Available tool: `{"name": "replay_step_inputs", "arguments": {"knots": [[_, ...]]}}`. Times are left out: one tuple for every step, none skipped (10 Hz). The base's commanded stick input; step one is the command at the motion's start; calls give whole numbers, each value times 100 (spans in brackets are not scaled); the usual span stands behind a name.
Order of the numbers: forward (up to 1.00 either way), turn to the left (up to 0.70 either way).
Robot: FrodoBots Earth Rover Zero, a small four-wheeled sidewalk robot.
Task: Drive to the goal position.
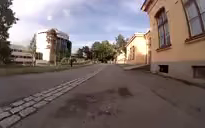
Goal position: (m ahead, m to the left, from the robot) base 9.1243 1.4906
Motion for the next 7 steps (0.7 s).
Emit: {"name": "replay_step_inputs", "arguments": {"knots": [[45, 0], [45, 0], [45, 2], [45, 27], [45, 27], [45, 27], [45, 13]]}}
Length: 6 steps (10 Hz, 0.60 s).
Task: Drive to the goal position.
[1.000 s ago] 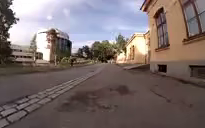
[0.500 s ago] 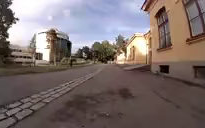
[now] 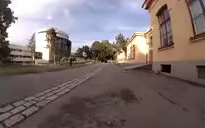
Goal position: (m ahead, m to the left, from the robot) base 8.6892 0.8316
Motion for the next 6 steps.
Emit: {"name": "replay_step_inputs", "arguments": {"knots": [[45, 0], [45, 0], [45, 0], [45, 0], [45, 0], [45, 0]]}}
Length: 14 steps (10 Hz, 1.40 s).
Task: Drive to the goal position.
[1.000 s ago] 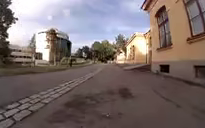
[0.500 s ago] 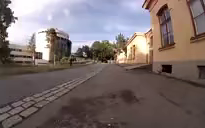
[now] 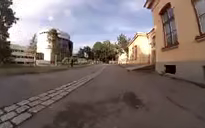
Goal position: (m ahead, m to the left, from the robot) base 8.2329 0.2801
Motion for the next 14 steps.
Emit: {"name": "replay_step_inputs", "arguments": {"knots": [[45, 0], [45, 0], [45, 0], [45, 0], [45, 0], [45, 0], [45, 0], [45, 0], [45, 0], [45, 0], [45, 0], [45, 0], [45, 0], [45, 0]]}}
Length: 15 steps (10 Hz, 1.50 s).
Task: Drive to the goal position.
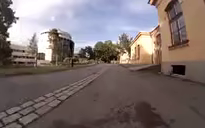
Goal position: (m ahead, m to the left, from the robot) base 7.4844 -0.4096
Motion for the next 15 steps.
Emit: {"name": "replay_step_inputs", "arguments": {"knots": [[45, 0], [45, 0], [45, 0], [45, 0], [45, 0], [45, 0], [45, 0], [45, 0], [45, 0], [45, 0], [45, 0], [45, 0], [45, 0], [45, 0], [45, 0]]}}
